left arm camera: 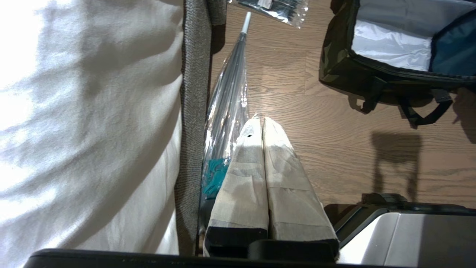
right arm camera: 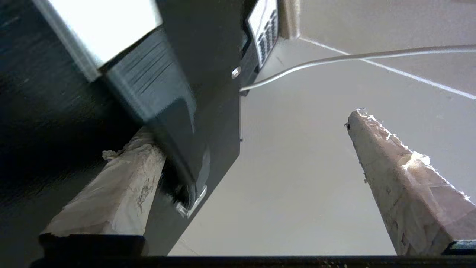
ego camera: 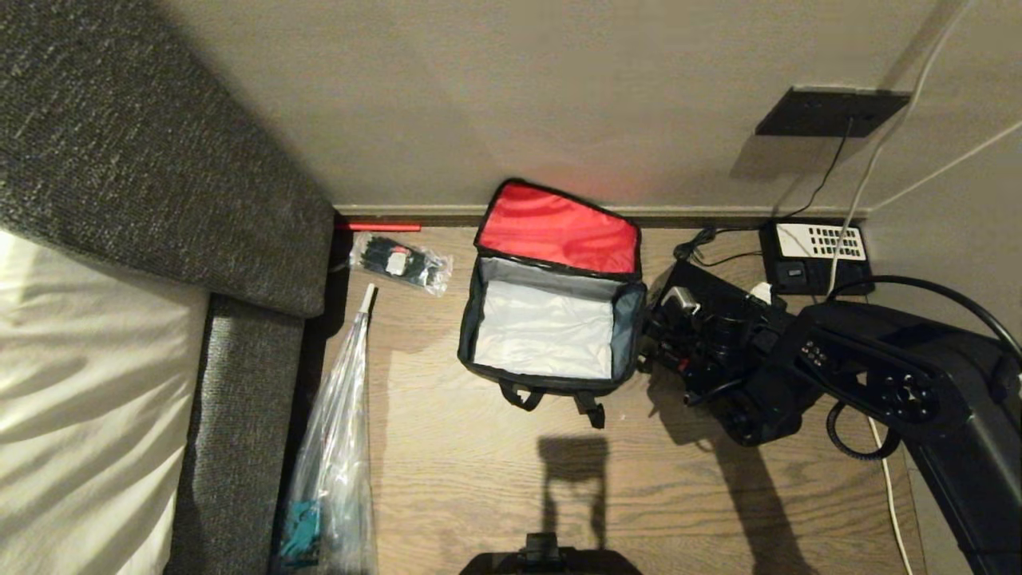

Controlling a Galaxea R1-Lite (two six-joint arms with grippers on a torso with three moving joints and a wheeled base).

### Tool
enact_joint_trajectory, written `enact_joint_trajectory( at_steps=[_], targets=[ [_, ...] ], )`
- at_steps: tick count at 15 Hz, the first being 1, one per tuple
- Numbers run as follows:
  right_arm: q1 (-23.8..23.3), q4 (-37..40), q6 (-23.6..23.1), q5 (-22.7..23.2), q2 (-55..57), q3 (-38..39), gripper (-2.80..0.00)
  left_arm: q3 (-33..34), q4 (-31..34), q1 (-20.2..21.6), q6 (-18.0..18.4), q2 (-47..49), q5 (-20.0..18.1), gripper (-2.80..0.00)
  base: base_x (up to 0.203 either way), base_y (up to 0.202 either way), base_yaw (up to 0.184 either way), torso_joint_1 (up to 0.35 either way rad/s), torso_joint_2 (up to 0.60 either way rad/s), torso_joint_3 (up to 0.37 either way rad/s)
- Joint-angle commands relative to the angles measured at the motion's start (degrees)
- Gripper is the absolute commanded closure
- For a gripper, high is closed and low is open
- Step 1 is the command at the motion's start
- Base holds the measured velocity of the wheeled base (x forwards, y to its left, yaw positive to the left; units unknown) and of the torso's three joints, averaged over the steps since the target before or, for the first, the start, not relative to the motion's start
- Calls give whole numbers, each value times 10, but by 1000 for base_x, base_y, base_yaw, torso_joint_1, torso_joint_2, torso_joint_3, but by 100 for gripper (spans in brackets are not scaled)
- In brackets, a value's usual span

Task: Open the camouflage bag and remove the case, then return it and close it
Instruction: Grip the handle again

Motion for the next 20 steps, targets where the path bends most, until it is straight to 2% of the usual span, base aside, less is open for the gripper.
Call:
enact_joint_trajectory(
  at_steps=[1,12,13,20],
  targets=[
    [-10,-1,-5,0,11,-13,-280,0,0,0,0,0,0,0,0,0,0,0,0,0],
    [-26,1,-17,1,43,-20,-280,0,0,0,0,0,0,0,0,0,0,0,0,0],
    [-27,3,-17,0,45,-21,0,0,0,0,0,0,0,0,0,0,0,0,0,0],
    [-27,-5,-12,-1,40,-17,0,0,0,0,0,0,0,0,0,0,0,0,0,0]
  ],
)
